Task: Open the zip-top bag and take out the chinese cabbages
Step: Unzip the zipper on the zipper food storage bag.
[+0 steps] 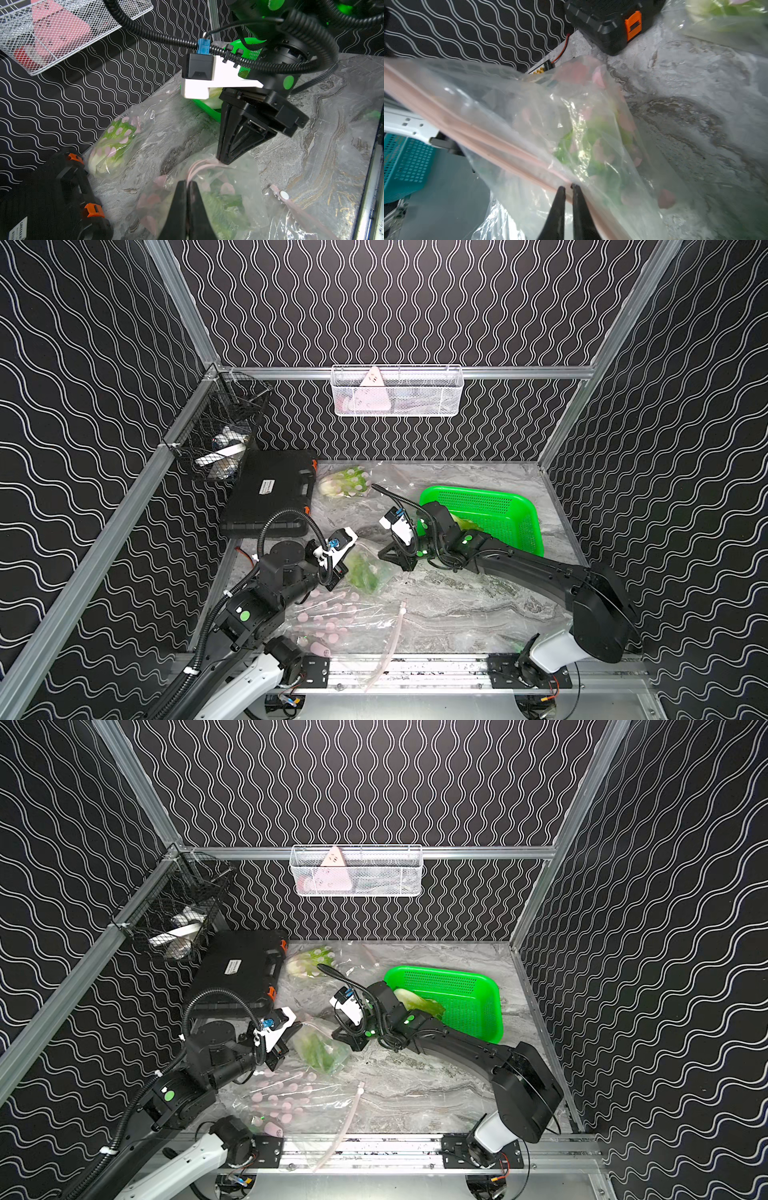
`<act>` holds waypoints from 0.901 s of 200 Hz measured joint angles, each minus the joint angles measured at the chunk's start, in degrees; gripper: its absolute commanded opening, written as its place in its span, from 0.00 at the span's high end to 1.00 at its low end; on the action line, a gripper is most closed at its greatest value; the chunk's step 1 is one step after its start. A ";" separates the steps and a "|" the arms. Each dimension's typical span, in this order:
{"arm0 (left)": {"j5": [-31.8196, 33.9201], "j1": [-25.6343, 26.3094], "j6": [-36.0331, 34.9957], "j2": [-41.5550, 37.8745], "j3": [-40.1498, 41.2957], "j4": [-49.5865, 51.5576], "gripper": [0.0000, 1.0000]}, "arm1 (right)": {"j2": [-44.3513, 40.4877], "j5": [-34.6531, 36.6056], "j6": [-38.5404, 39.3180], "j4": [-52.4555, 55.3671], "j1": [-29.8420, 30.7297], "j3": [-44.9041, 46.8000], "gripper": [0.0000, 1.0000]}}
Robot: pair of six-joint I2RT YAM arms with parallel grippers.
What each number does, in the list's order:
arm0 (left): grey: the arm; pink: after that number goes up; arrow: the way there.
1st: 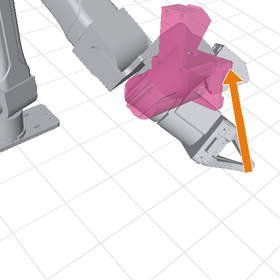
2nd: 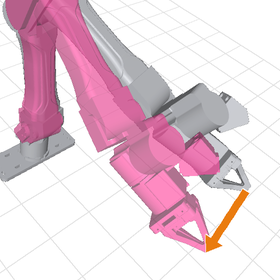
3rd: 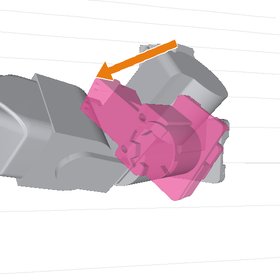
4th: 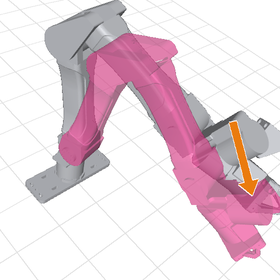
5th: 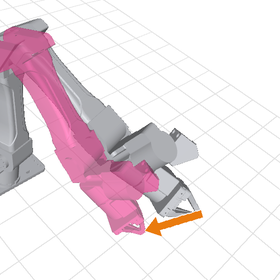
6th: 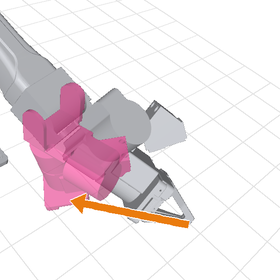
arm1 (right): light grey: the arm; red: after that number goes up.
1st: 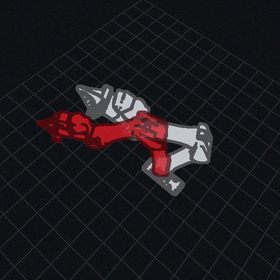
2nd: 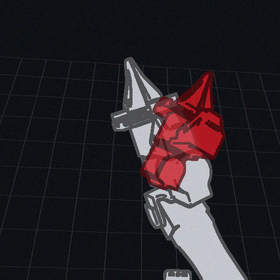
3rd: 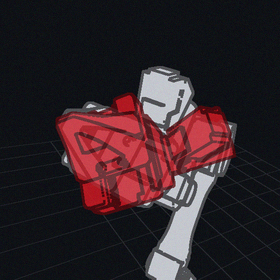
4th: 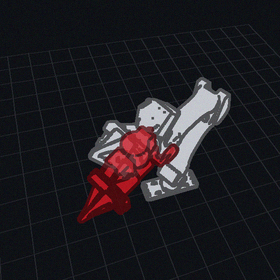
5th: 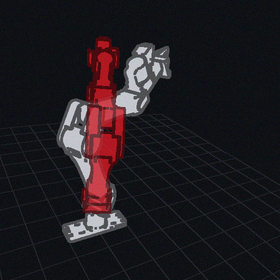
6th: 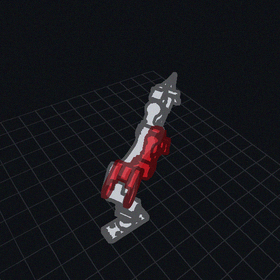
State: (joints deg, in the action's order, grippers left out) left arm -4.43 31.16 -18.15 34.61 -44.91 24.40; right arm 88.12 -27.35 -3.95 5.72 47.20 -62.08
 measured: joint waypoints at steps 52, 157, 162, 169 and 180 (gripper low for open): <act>-0.09 0.00 0.00 -0.31 0.37 -1.18 1.00 | -0.33 7.58 0.17 1.64 0.00 -2.08 0.70; -1.11 0.00 0.00 -0.79 1.03 -1.20 1.00 | 8.33 14.80 -0.17 7.34 -0.11 -12.50 0.74; -1.11 0.00 0.00 -0.83 1.07 -1.22 1.00 | 8.59 14.82 -0.35 7.48 -0.11 -12.63 0.74; -1.11 0.00 -0.02 -0.87 1.09 -1.18 1.00 | 8.94 14.84 -1.09 7.65 -0.11 -12.85 0.74; -1.11 0.00 -0.02 -0.87 1.09 -1.16 1.00 | 9.49 14.84 -1.42 8.07 -0.11 -13.31 0.74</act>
State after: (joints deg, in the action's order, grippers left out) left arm -5.54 31.16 -18.17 33.74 -43.81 23.24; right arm 97.60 -12.51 -5.37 13.78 47.09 -75.40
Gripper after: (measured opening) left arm 0.060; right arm 0.258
